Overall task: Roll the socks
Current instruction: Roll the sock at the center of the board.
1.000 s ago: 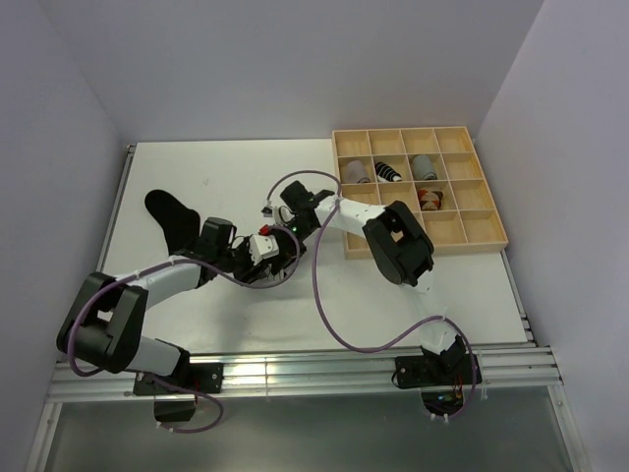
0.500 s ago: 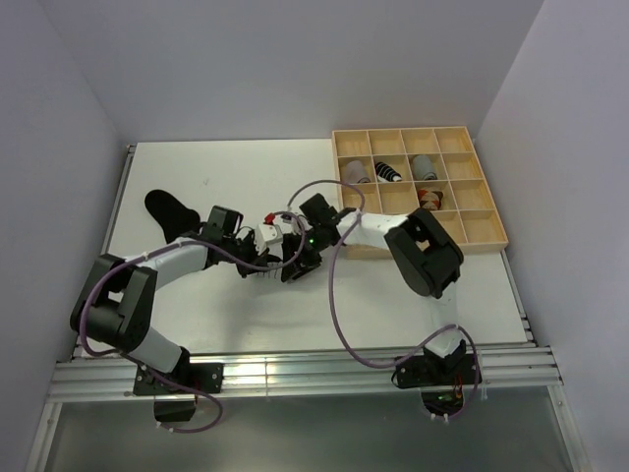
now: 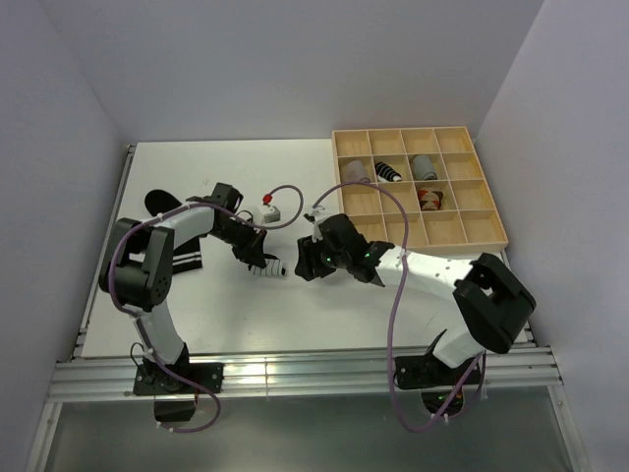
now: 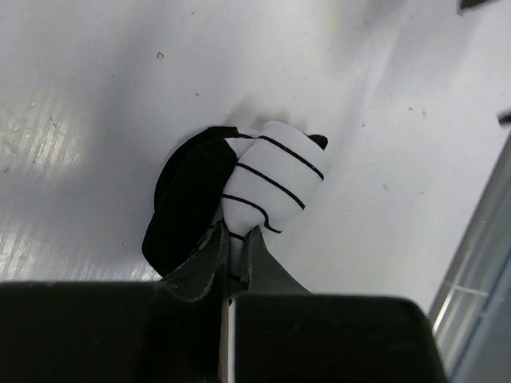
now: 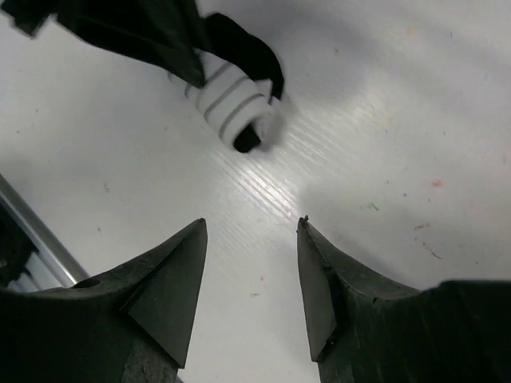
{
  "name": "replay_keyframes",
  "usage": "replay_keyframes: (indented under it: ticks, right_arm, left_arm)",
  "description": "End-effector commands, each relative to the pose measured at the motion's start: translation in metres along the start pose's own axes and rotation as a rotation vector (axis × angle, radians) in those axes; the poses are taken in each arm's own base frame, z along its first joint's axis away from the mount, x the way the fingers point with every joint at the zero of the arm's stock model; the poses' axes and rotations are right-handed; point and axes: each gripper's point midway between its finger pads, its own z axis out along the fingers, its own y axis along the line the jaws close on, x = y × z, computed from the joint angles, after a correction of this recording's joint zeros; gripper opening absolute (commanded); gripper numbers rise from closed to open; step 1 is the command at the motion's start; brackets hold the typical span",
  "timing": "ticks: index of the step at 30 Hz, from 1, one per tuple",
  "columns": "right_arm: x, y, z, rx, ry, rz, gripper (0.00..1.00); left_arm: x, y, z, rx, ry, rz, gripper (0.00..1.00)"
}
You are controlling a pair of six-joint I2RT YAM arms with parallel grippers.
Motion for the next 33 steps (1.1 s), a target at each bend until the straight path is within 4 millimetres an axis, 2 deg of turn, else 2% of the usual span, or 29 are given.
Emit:
replay_keyframes:
  ticks: [1, 3, 6, 9, 10, 11, 16, 20, 29, 33]
  right_arm:
    - [-0.032, 0.005, -0.012, 0.136, -0.190, -0.173, 0.57]
    - [-0.028, 0.020, -0.014, 0.129, -0.196, -0.240, 0.57]
    - [-0.026, 0.032, -0.014, 0.122, -0.196, -0.352, 0.57]
    - [-0.024, 0.036, -0.012, 0.149, -0.193, -0.462, 0.57]
    - [-0.022, 0.045, -0.011, 0.135, -0.193, -0.499, 0.57]
    - [-0.023, 0.047, -0.010, 0.150, -0.196, -0.526, 0.57]
    - [-0.013, 0.056, 0.008, 0.160, -0.128, -0.663, 0.59]
    - [-0.008, 0.074, 0.020, 0.149, -0.102, -0.744, 0.59]
    - [0.020, 0.081, 0.045, 0.203, -0.010, -0.913, 0.59]
    - [0.022, 0.077, 0.052, 0.262, 0.005, -0.975, 0.59]
  left_arm:
    - [0.011, -0.016, -0.002, 0.104, 0.088, -0.132, 0.00]
    - [0.011, -0.019, -0.001, 0.147, 0.107, -0.167, 0.01]
    - [0.012, -0.019, 0.002, 0.187, 0.142, -0.213, 0.00]
    - [0.016, -0.017, 0.009, 0.229, 0.176, -0.257, 0.00]
    - [0.019, -0.020, 0.009, 0.246, 0.194, -0.279, 0.00]
    - [0.024, -0.020, 0.012, 0.265, 0.210, -0.299, 0.00]
    - [0.032, -0.018, 0.017, 0.297, 0.266, -0.352, 0.00]
    - [0.039, -0.017, 0.019, 0.318, 0.303, -0.402, 0.00]
    - [0.044, -0.015, 0.018, 0.338, 0.356, -0.439, 0.00]
    - [0.045, -0.016, 0.018, 0.358, 0.375, -0.448, 0.00]
